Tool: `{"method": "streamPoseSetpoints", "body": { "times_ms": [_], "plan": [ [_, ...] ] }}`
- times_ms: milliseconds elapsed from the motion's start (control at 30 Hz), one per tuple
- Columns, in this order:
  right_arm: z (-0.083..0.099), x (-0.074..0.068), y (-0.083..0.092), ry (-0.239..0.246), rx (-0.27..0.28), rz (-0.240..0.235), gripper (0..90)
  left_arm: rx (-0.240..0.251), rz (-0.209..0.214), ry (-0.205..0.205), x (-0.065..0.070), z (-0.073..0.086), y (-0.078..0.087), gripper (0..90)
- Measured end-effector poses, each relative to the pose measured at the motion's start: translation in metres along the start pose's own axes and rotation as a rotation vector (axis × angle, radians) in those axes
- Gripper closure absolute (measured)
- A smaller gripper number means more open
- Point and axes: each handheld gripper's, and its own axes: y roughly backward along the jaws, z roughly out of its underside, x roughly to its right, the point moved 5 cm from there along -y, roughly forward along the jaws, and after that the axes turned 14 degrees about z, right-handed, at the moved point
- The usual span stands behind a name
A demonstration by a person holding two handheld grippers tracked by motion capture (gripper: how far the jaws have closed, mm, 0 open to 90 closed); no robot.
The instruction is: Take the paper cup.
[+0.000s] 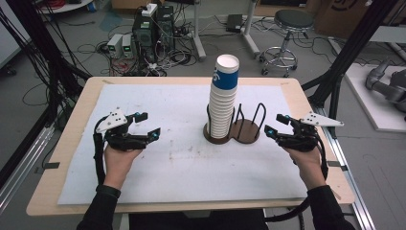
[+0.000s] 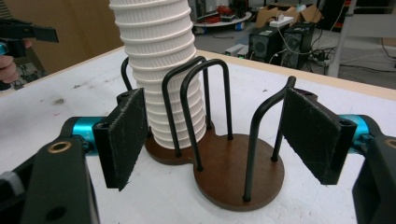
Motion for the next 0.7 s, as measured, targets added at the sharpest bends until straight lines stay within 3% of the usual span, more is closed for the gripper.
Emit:
{"method": "streamPoseSetpoints", "body": {
  "times_ms": [100,233,400,700],
  "plan": [
    [0.001,0.000,-0.001,-0.005,-0.015,-0.004,24.2,-0.003,-0.069,-0.040,-0.003,-0.003,0.003,17.0],
    [0.001,0.002,0.002,0.001,0.019,-0.003,22.4,-0.003,-0.059,-0.031,-0.003,-0.002,0.006,17.0],
    [0.002,0.000,0.001,0.000,0.014,-0.016,20.9,-0.021,-0.010,-0.011,-0.002,0.002,-0.002,16.8],
    [-0.001,-0.005,0.000,-0.028,0.036,-0.016,18.0,-0.044,-0.016,-0.013,-0.001,0.007,-0.009,14.2]
  ]
}}
